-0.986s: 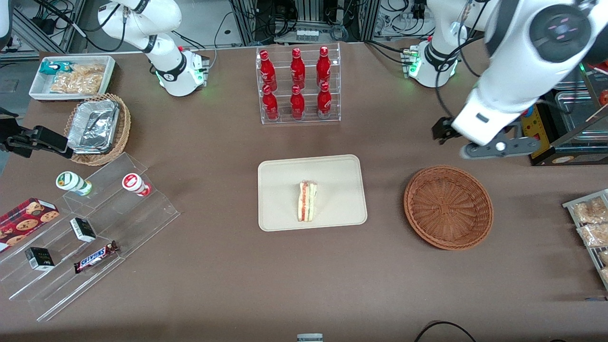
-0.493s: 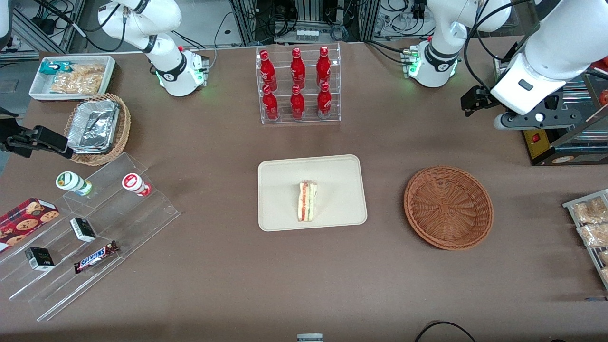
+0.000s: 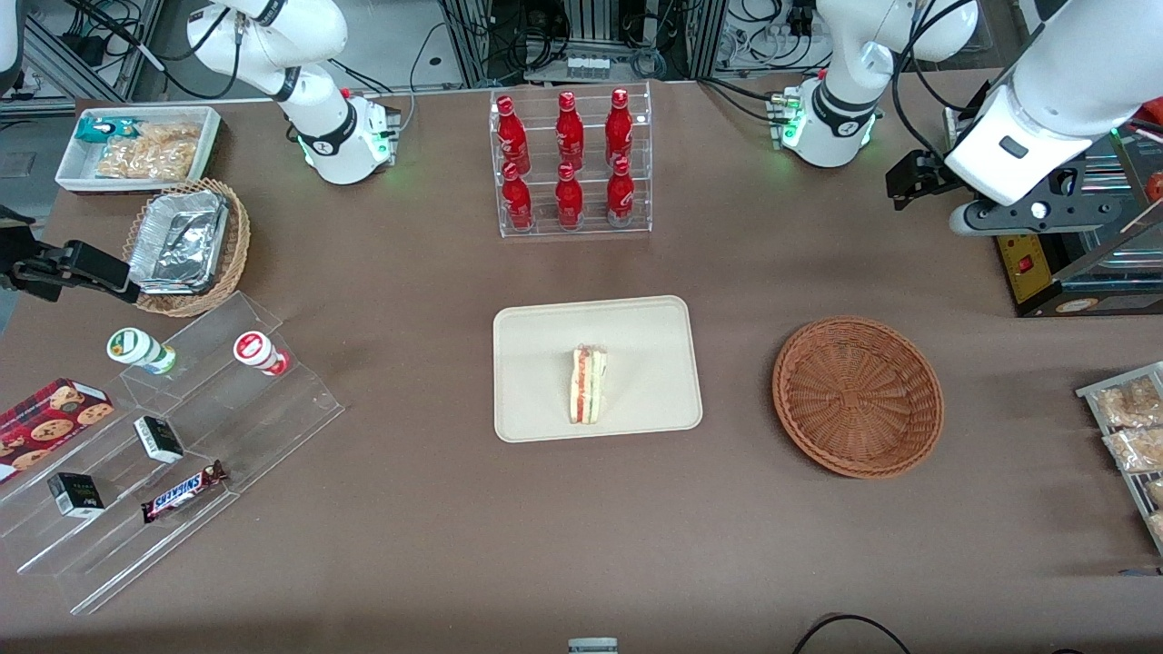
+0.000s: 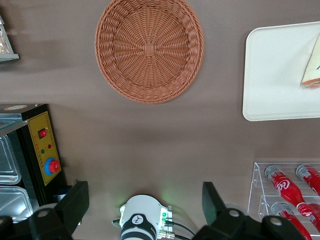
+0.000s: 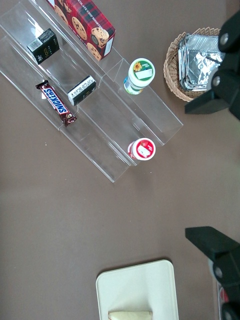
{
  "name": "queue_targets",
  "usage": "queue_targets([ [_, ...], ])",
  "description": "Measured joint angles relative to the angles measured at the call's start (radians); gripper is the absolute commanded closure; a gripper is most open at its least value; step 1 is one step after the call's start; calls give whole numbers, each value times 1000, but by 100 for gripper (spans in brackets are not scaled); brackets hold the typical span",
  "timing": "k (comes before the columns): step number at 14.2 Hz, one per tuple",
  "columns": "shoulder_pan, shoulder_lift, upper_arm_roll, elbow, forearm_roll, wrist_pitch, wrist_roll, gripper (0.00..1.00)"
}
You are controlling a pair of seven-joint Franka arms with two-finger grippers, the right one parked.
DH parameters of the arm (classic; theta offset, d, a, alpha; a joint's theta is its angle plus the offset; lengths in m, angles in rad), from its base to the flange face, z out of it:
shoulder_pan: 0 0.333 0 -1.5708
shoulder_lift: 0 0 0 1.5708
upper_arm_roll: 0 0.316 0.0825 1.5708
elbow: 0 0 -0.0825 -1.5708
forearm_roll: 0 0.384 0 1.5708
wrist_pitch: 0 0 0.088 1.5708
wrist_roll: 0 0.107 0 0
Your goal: Place sandwich from basket to tray
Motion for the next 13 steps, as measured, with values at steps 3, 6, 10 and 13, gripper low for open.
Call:
queue_targets([
  [3,0,-3,0,0,0,0,0,0],
  [6,0,-3,0,0,1,0,0,0],
  [10,116,-3,-104,-1,0,-1,1,0],
  [13,421,-3,-420,-2,1,-1,2,0],
])
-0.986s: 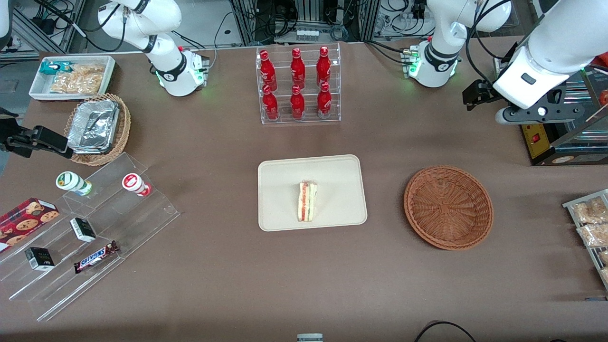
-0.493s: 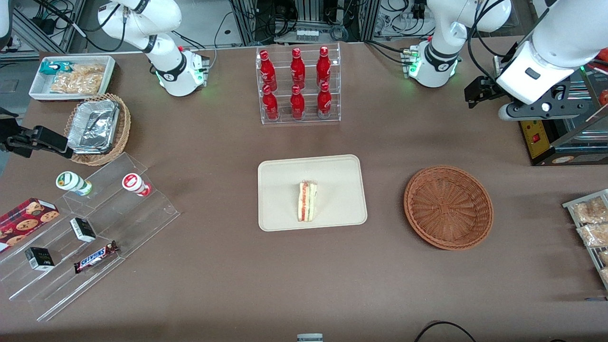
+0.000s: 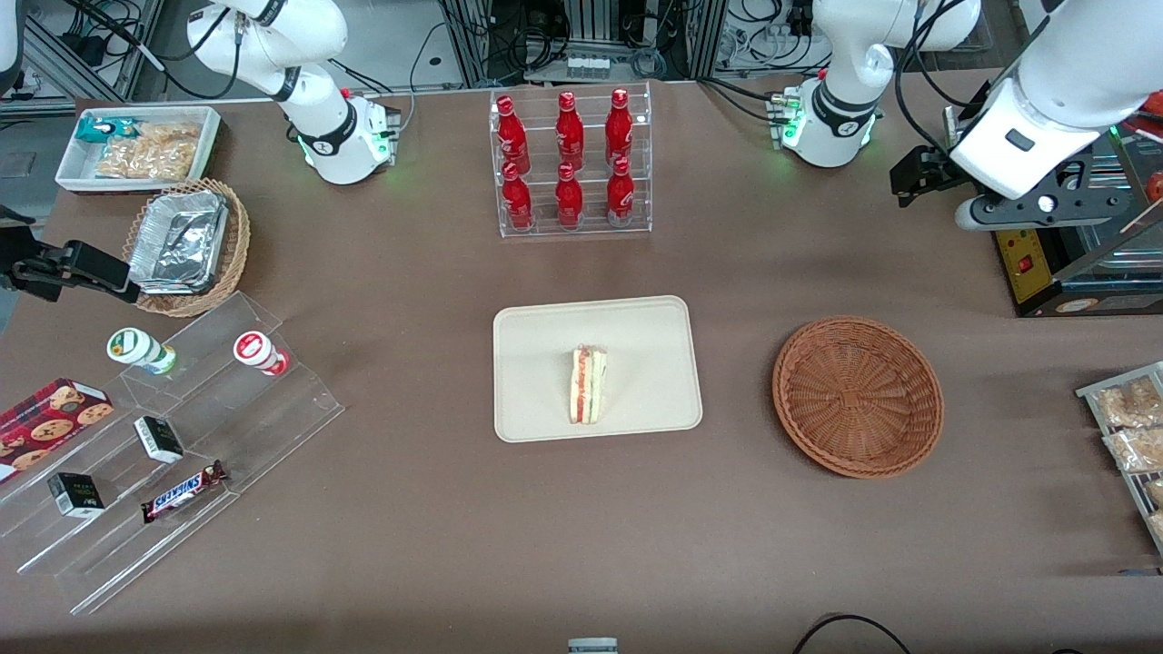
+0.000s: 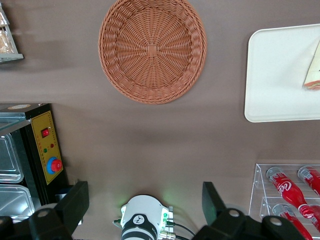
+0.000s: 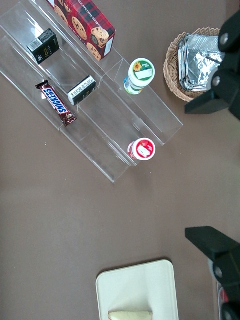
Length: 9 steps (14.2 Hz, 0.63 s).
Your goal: Place sandwich from basket to tray
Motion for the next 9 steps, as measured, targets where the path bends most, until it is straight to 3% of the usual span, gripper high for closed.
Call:
queue_targets([
  [4,155,0,-144,-3,0,-1,41,0],
  [9,195,0,-167,-2,0,-1,63,0],
])
